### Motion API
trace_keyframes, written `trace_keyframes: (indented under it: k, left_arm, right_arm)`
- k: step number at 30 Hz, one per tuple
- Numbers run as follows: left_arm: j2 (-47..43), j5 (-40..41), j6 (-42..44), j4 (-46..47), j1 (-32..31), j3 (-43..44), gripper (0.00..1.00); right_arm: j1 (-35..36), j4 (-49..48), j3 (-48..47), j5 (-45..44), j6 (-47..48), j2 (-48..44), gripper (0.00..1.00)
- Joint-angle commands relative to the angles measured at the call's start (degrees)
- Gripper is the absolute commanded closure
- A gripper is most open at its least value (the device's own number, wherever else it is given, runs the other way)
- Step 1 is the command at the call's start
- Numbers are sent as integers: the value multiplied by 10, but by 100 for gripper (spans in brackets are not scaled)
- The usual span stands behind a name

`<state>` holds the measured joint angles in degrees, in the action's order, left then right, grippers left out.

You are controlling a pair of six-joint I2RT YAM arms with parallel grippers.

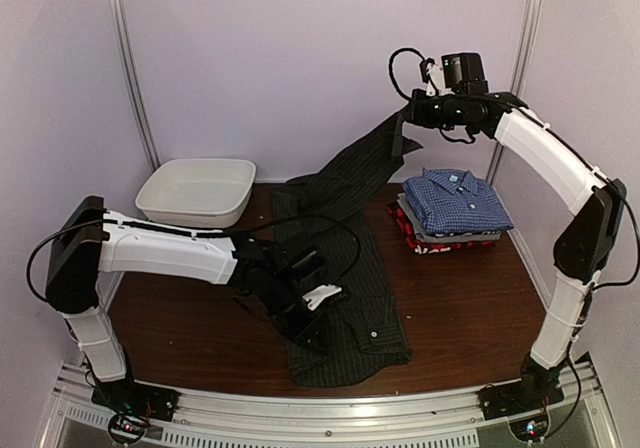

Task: Fold and stack the long sleeve shirts
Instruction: Fold the 1/3-folded shirt at the center of the board.

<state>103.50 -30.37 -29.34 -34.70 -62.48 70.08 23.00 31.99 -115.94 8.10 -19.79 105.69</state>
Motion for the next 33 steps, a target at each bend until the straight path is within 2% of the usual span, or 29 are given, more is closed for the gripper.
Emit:
trace_keyframes:
  k: [1,13,22,23,26,29,33]
  left_arm:
    - [8,-13,12,15,-5,22,100]
    - [36,-28,14,33,-5,32,100]
    - [89,-57,5,90,-6,29,100]
    - [91,-58,5,92,-7,30,98]
    - [91,-52,8,91,-7,35,86]
    - [77,-44,11,80,-6,49,69]
    - [45,-41,8,73,9,66,59]
  right_arm:
    - [-4,-13,19,0,-7,-49,100]
    - [-4,-28,78,13,-16,-88,100]
    - [-2,-105,242,45,-48,-141,100]
    - [-1,-109,255,46,-51,-146,100]
    - [-1,-127,297,54,-63,-165,100]
    - [-1,-151,334,69,-79,-187,100]
    - [7,-163,365,80,-84,-207,100]
